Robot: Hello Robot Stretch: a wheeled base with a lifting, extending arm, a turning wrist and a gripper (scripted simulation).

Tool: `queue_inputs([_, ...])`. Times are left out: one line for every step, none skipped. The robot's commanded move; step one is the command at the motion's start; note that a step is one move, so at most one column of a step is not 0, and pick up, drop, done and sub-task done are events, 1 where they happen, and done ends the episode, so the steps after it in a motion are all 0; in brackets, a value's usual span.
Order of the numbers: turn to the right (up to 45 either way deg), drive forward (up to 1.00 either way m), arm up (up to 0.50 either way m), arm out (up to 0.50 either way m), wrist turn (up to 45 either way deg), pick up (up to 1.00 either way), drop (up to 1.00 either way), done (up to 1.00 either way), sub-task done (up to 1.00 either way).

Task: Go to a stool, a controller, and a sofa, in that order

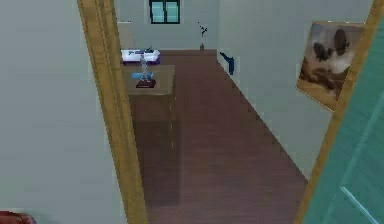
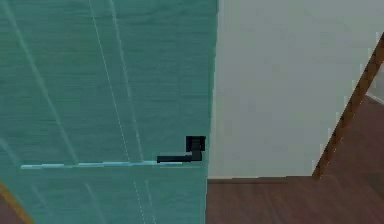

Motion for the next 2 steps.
queue_inputs([0.0,0.75,0.0,0.0,0.0,0.0,0.0,0.0,0.0])
queue_inputs([6.0,0.0,0.0,0.0,0.0,0.0,0.0,0.0,0.0])
